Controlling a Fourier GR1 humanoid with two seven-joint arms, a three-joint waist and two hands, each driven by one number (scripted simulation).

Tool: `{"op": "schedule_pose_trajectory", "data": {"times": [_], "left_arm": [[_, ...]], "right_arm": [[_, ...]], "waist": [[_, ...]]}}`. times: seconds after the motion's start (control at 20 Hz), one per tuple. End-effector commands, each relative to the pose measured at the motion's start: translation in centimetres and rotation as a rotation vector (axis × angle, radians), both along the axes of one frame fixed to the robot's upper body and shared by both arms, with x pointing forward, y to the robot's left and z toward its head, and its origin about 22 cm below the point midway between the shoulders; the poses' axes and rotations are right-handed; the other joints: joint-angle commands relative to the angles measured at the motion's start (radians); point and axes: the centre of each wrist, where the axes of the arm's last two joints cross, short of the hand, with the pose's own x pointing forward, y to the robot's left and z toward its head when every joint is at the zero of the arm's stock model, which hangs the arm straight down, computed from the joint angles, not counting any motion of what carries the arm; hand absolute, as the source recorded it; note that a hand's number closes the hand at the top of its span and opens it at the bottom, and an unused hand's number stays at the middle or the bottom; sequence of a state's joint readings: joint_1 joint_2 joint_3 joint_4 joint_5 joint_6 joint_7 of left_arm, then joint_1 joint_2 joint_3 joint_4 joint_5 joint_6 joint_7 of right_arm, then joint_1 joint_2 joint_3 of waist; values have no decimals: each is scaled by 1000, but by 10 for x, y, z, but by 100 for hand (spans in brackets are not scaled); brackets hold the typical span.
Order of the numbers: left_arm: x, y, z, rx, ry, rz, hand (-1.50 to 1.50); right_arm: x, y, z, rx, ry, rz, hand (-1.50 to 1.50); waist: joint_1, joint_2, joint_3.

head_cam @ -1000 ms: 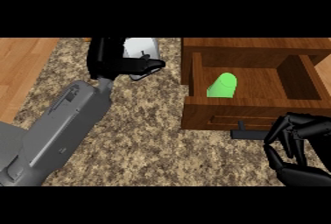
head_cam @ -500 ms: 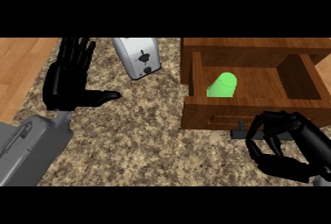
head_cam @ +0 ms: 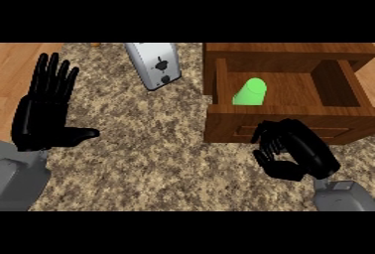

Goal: Pick up the cup, place it into the drawer and close the drawer

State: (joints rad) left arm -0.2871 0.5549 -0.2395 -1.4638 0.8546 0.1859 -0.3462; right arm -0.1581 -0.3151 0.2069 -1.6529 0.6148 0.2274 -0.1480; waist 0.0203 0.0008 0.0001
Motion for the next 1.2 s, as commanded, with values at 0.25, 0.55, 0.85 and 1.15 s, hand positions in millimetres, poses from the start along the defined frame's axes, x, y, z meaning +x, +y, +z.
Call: {"op": "schedule_pose_trajectory", "data": {"times": [0.25,0.55,0.85,1.15], "left_arm": [[-28,39,-10,-2,-16,8,-150],[-28,51,-21,-24,17,9,-150],[-39,53,-30,-21,8,-1,-150],[-39,62,-37,-19,-9,-43,-150]], "right_arm": [[35,16,-65,-170,44,-8,-150],[68,31,-88,-169,79,-22,-150],[114,-8,-68,-106,120,-31,-150],[143,-39,-52,-77,138,-64,-150]], "waist": [[-5,1,0],[-10,2,0],[-3,3,1],[29,18,2]]}}
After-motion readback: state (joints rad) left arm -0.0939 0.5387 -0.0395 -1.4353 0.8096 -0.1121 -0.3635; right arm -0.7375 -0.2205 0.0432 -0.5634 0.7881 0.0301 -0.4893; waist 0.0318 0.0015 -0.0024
